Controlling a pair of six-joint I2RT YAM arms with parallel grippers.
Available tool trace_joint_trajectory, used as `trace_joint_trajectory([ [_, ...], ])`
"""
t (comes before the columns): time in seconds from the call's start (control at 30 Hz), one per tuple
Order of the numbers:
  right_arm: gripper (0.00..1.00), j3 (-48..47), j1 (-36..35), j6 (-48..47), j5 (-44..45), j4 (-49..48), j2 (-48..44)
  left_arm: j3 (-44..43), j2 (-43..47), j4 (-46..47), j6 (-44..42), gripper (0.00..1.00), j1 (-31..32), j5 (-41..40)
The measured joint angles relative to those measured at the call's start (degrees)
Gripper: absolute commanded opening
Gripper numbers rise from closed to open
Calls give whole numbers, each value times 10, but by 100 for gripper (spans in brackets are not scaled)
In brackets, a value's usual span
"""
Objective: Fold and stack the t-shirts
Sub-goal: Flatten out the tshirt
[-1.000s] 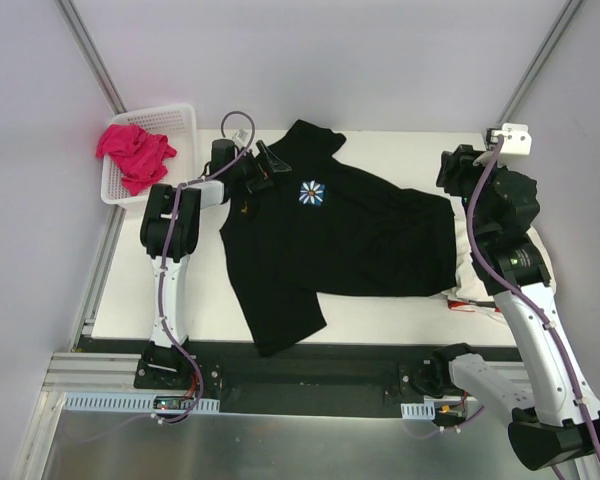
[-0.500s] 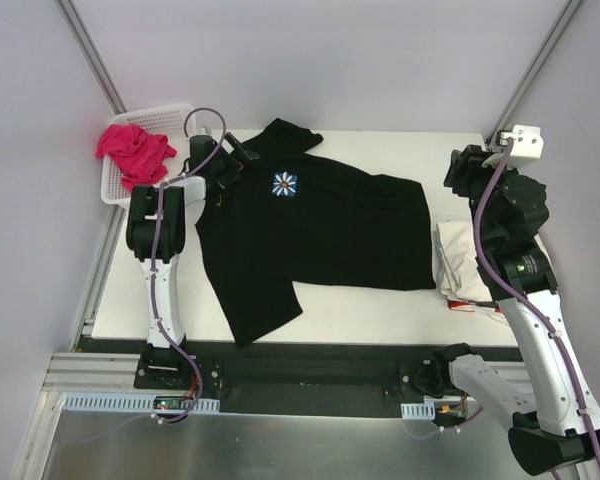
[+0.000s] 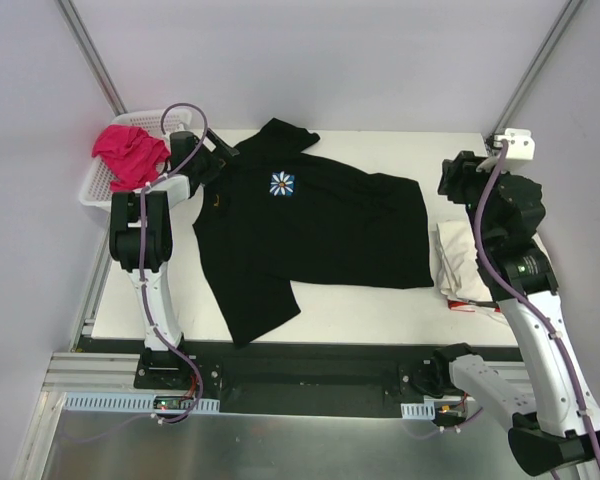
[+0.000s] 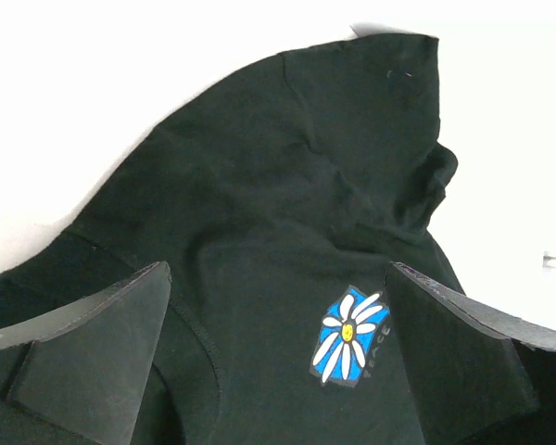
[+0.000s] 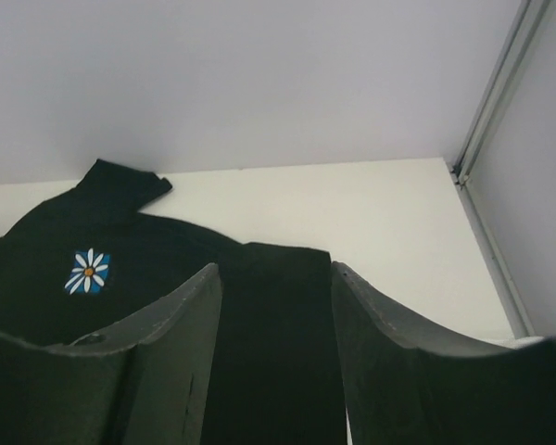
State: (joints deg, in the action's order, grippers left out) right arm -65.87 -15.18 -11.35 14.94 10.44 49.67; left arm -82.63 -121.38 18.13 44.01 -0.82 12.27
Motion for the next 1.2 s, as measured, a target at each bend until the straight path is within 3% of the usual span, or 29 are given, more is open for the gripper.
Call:
trace_joint_trajectory([
  [0.13,50,0,0,18,-29,9,36,14,11,16,-14,99,0,27],
  [0.3,32,-1,1,50,-72,4,136,25,12,38,-34,99,3,72],
  [0.43,24,-31,1,76,-111,2,245,34,12,53,-43,99,8,103],
  [0.6,20,-166,2,91,-161,5,438,41,12,75,-48,99,17,132],
  [0.8,17,-431,19,96,-205,62,684,50,15,92,-53,99,24,160],
  [0.9,16,-509,35,115,-234,82,773,64,24,97,-60,99,29,168],
  [1.03,16,-488,53,150,-266,98,814,90,54,93,-74,99,35,177],
  [1.2,17,-370,60,185,-290,74,808,95,97,85,-101,99,43,190],
])
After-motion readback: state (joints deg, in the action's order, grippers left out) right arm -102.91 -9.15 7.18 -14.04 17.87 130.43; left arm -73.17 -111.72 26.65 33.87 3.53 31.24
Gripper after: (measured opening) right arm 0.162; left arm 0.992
